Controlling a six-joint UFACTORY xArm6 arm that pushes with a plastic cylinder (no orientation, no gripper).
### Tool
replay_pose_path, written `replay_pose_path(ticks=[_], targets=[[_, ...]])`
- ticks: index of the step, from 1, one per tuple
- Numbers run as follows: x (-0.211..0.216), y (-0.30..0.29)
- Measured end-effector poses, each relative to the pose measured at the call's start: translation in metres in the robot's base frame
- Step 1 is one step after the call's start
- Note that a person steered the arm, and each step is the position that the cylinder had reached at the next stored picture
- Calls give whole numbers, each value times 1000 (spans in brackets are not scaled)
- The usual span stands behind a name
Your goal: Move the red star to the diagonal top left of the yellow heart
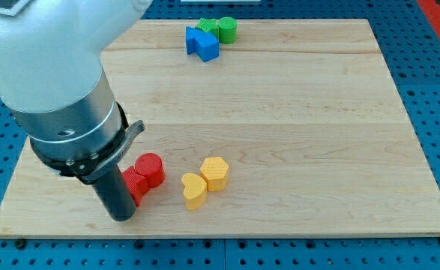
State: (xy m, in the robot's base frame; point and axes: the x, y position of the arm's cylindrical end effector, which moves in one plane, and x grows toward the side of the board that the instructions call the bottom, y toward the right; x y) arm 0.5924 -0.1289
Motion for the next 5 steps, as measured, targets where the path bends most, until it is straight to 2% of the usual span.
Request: replay_pose_path(ticks=[1,4,5], targets=[[-12,0],[-104,84],[-125,86]])
